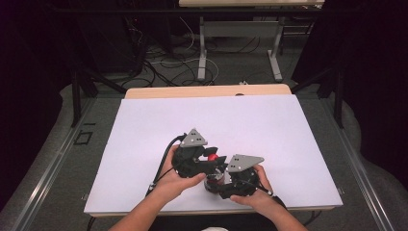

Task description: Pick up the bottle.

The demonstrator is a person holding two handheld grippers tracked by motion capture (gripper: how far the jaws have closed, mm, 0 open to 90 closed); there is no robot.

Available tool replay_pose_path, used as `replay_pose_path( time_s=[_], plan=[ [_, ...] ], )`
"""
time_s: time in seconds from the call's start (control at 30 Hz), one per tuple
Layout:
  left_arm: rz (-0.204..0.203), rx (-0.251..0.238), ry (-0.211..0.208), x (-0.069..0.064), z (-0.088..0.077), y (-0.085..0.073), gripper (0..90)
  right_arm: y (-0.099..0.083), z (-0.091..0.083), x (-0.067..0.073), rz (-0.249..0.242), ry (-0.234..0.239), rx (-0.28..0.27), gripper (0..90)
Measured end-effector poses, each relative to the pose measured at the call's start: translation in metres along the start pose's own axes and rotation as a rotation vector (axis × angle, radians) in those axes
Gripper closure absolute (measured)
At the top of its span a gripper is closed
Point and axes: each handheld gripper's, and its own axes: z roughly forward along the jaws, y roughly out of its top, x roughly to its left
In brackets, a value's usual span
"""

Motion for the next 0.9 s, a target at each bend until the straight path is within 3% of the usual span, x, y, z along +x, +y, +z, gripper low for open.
replay_pose_path(
  time_s=[0.07, 0.33, 0.37, 0.4, 0.6, 0.73, 0.9],
  plan=[
    [-0.011, -0.003, -0.003, -0.001, -0.003, 0.000, 50.2, 0.000, 0.000, 0.000, -0.001, 0.006, -0.004, 30.6],
    [0.074, -0.013, -0.044, 0.008, -0.014, -0.004, 49.9, 0.001, -0.001, 0.000, 0.002, 0.012, -0.005, 30.5],
    [0.075, 0.004, -0.040, 0.009, -0.016, -0.004, 52.6, 0.001, -0.001, 0.000, 0.002, 0.013, -0.007, 30.6],
    [0.078, -0.009, -0.032, 0.010, -0.014, -0.005, 52.6, 0.001, -0.001, 0.000, 0.002, 0.013, -0.007, 30.6],
    [0.080, -0.018, -0.073, 0.015, -0.008, -0.006, 53.0, 0.001, 0.000, 0.002, -0.005, 0.022, 0.000, 30.6],
    [0.079, -0.024, -0.082, 0.012, -0.005, -0.006, 59.0, 0.001, 0.000, 0.002, -0.004, 0.023, 0.003, 30.5],
    [0.071, -0.035, -0.046, 0.008, -0.003, -0.006, 60.9, 0.000, 0.001, 0.000, -0.010, 0.013, -0.010, 30.6]
  ],
)
